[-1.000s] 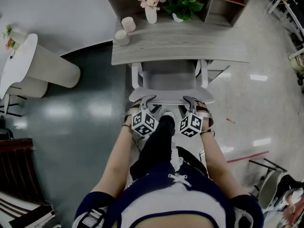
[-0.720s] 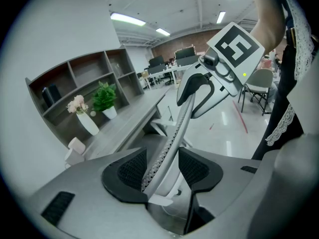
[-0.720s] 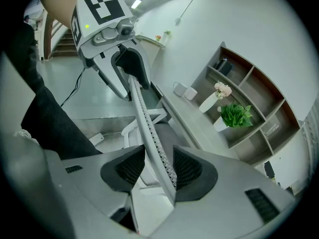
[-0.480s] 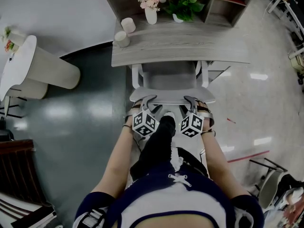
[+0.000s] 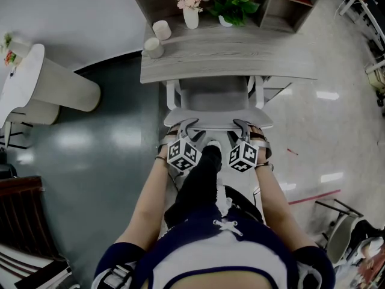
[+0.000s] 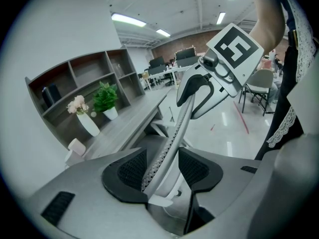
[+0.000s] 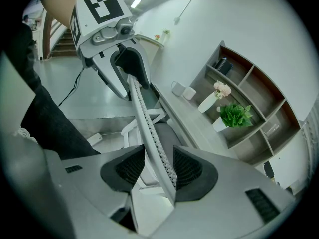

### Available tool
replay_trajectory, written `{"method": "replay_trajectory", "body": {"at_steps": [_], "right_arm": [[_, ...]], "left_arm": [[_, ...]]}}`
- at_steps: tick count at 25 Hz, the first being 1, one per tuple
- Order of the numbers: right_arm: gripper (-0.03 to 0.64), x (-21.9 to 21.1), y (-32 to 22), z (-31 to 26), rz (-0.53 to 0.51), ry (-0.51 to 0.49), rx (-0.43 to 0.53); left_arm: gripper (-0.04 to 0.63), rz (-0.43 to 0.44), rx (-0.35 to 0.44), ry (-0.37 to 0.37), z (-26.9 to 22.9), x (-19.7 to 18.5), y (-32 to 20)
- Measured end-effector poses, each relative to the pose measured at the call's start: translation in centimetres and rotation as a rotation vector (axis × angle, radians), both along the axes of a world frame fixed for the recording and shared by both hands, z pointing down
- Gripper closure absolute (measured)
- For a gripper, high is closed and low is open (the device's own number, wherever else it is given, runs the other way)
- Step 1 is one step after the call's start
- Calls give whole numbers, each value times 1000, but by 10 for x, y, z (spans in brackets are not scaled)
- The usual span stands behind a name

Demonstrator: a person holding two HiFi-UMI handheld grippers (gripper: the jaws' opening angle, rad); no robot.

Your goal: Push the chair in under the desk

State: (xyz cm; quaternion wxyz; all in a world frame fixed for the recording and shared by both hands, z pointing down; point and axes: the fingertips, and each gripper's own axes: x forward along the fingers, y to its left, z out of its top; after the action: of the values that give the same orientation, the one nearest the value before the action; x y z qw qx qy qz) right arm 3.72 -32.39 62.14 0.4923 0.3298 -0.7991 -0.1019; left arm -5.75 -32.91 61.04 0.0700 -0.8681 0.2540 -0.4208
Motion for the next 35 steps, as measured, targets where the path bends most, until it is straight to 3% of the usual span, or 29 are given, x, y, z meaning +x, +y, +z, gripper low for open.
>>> {"method": "replay_trajectory", "body": {"at_steps": [35], "right_arm": [[446,8,-28,-1,-3,15,-6]], "left_arm": [[394,-27,-8,-4,-2,8,-25]]}}
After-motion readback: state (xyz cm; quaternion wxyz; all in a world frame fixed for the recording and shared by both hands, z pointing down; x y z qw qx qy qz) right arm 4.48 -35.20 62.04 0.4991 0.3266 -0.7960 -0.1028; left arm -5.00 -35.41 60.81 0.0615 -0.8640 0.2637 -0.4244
